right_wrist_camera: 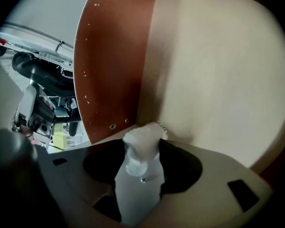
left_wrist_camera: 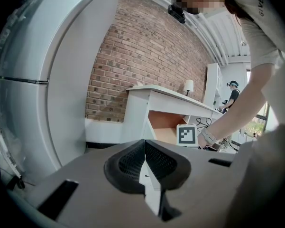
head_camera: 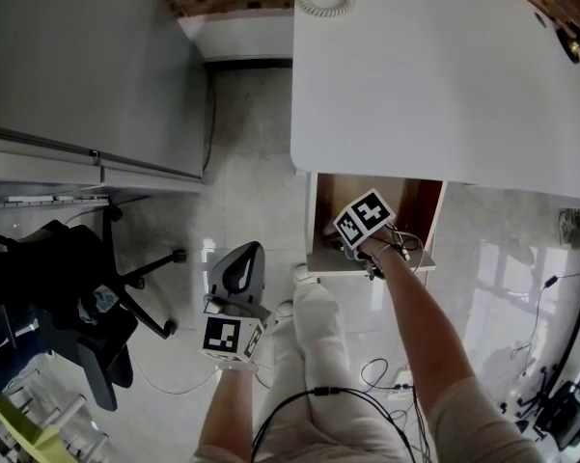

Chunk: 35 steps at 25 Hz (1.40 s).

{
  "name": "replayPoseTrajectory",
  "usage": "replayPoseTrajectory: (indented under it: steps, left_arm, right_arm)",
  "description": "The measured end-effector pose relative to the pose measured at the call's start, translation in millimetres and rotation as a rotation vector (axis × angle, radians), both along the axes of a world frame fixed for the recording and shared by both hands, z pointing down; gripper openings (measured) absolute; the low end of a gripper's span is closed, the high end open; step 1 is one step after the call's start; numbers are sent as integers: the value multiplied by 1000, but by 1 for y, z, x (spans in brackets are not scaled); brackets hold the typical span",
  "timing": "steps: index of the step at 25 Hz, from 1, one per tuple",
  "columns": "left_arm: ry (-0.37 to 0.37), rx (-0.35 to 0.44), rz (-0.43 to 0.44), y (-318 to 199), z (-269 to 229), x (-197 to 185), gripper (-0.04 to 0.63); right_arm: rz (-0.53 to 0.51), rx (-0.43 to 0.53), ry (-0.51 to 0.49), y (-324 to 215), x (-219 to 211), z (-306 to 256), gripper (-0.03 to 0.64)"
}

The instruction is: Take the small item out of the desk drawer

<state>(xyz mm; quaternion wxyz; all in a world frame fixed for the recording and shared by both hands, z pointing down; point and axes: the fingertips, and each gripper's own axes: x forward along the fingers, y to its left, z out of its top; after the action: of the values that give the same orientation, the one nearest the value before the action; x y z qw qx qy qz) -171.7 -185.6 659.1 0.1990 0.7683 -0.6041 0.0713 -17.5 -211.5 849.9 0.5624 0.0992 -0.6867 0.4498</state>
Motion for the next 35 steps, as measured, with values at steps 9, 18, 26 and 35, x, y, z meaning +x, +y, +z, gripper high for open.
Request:
replayPoseTrajectory:
  steps: [9,18,26,35]
  left_arm:
    - [9,0,12,1,0,1,6]
    - [11,-1,27,4,-4,2,6]
    - [8,16,37,3,-21,1,6]
    - [14,39,58,2,-45,10,6]
  right_arm:
    - [-55,55,-37,-3,1,-7,178]
    - [-70,144,-38,-8,13,-19,158]
    - [-51,225,-53,-11,23,-45,158]
    - [2,300,-82,-9,37,-85,158]
